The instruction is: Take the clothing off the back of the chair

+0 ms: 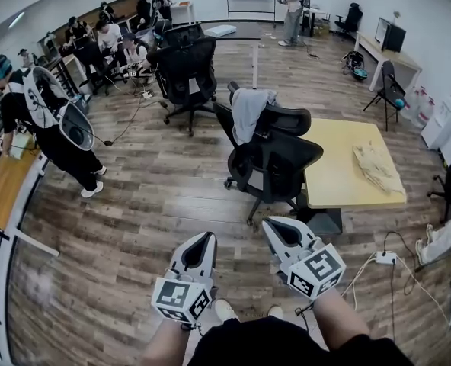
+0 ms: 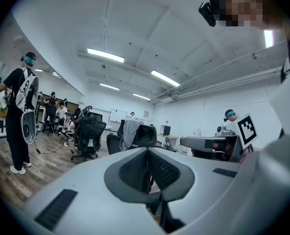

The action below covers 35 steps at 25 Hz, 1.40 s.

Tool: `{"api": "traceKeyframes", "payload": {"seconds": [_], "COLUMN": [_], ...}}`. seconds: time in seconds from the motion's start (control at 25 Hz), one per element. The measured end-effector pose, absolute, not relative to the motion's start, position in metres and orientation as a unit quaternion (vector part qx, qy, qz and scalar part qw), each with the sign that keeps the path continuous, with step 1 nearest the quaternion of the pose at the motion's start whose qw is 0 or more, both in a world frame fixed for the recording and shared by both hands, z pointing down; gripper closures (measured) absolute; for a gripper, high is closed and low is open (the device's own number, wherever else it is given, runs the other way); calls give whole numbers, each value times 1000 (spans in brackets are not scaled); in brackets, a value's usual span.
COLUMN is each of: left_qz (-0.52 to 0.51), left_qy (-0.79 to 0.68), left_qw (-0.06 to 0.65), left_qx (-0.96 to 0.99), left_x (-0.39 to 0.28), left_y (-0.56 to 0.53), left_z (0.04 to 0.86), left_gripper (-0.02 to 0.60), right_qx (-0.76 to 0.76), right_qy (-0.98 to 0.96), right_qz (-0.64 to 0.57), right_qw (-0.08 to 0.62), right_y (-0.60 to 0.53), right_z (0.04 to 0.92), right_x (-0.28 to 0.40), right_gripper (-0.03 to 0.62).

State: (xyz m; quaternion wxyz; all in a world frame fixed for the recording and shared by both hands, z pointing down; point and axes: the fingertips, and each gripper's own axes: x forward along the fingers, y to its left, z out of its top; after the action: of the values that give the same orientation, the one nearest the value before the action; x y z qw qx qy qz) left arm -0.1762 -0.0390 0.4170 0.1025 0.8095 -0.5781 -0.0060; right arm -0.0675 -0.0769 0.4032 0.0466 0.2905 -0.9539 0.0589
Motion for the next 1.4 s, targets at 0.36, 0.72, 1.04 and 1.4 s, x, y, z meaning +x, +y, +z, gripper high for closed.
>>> {"api": "traceKeyframes", "payload": {"seconds": [0.36,0.72,1.04,1.4], "left_qz": [-5,-8,-10,-5], "left_qy": [-558,-536,-527,-517], "left_qw": [97,81,81,70], "left_qx": [824,840,846,853], "left_x": [-229,-246,-242,-210], "left_y": [-62,-92,-128,-189], "left_z": [416,408,402,401], "left_gripper": [561,561,561,439], "right_qx": [315,339,353,349], "right_qy": [-947,-939,-934,-935], "right_qz": [56,48,38,42], "right_qw": [42,42,42,36], "right_y": [-96,-116,-149,-209], "right_z": [403,398,388,393], "right_x": [-120,-141,-132,-106], "right_gripper": [582,581,582,582]}}
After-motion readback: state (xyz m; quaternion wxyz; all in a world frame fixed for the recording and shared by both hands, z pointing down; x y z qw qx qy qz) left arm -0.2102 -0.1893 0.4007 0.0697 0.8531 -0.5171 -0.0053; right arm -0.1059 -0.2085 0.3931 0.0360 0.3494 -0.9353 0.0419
